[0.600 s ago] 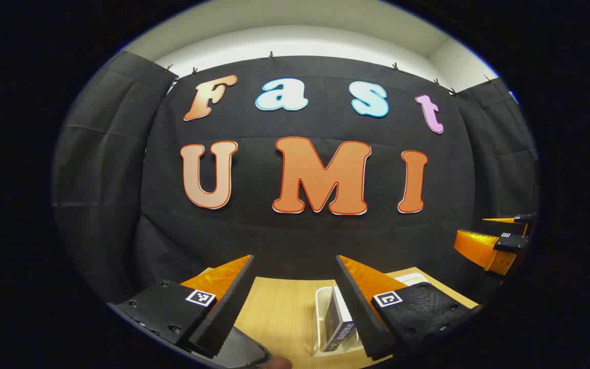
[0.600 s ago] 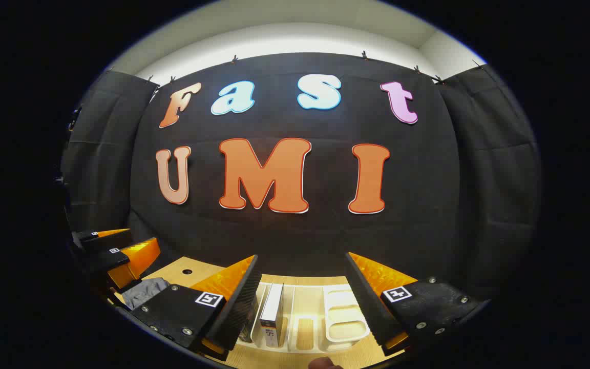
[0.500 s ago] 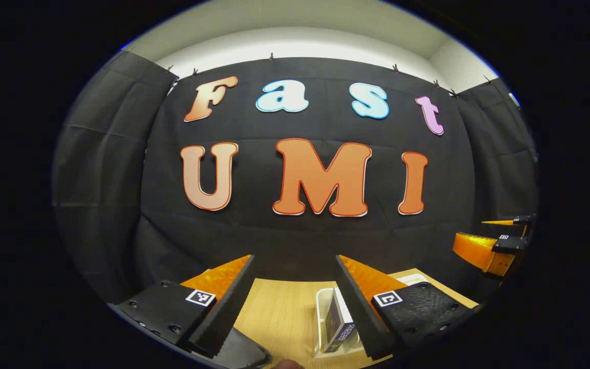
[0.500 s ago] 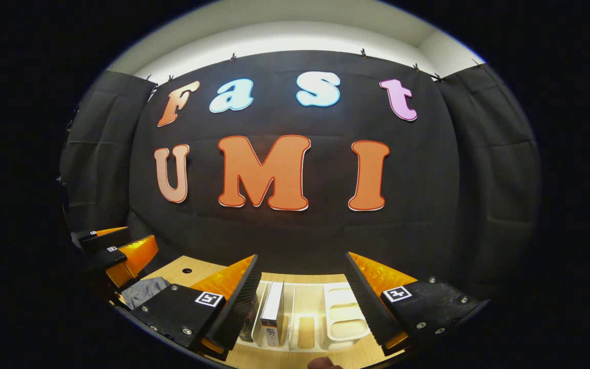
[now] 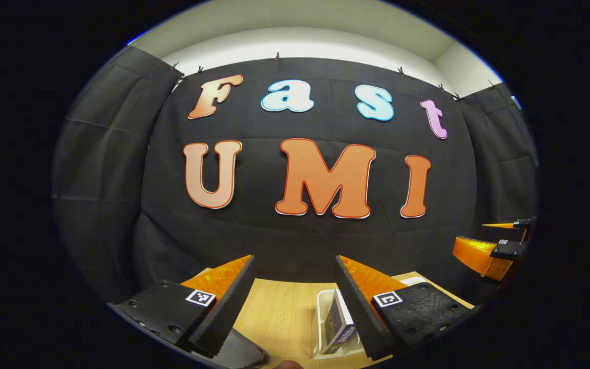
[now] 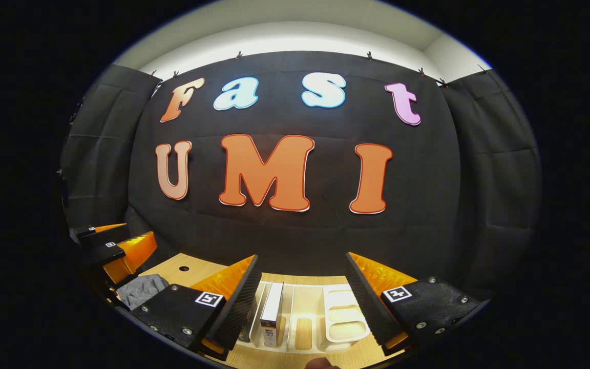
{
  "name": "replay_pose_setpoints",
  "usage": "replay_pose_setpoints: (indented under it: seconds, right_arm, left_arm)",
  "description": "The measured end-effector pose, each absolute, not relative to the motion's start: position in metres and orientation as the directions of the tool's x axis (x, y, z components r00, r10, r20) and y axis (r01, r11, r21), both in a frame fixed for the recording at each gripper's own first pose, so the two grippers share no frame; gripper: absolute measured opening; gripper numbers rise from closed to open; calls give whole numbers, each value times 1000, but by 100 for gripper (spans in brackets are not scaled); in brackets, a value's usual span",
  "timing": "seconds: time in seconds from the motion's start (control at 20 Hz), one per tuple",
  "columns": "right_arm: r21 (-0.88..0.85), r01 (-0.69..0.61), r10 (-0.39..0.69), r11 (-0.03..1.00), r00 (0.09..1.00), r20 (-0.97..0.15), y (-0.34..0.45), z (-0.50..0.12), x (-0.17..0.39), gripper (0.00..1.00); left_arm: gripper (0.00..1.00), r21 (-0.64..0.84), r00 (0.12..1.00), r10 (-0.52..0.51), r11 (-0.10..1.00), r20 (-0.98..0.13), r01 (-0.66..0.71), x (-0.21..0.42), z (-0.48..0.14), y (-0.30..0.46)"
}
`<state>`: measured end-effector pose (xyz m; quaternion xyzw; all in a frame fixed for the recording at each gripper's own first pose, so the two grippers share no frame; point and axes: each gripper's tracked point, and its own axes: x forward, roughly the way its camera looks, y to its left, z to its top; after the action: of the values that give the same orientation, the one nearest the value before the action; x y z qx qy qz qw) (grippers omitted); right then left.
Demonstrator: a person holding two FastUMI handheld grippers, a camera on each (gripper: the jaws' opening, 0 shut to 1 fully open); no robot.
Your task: Open the schoolbag, grab two books from the bookshelf and put them into the schoolbag.
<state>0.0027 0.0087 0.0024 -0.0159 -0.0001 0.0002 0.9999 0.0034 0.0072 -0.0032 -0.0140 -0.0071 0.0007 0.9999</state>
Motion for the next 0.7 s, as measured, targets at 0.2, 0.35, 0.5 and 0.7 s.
replay_pose_setpoints:
  seconds: [0.2, 0.35, 0.5, 0.7]
  right_arm:
    - [-21, 8, -8, 1000, 1000, 4, 3, 5, 1, 97]
    - [-23, 16, -15, 1000, 1000, 19, -1, 8, 0, 97]
    - [-15, 16, -15, 1000, 999, 36, -2, 12, -2, 97]
    - [-14, 18, -17, 1000, 999, 33, -8, 12, -1, 97]
  left_arm:
    - [95, -6, 999, -2, 1000, 54, 2, 2, 5, 4]
    - [96, -4, 998, -16, 1000, 54, 16, 2, 2, -4]
    - [95, 12, 999, -21, 1000, 46, 21, 5, 2, -10]
    - [96, 19, 998, -27, 999, 52, 26, 6, 3, -14]
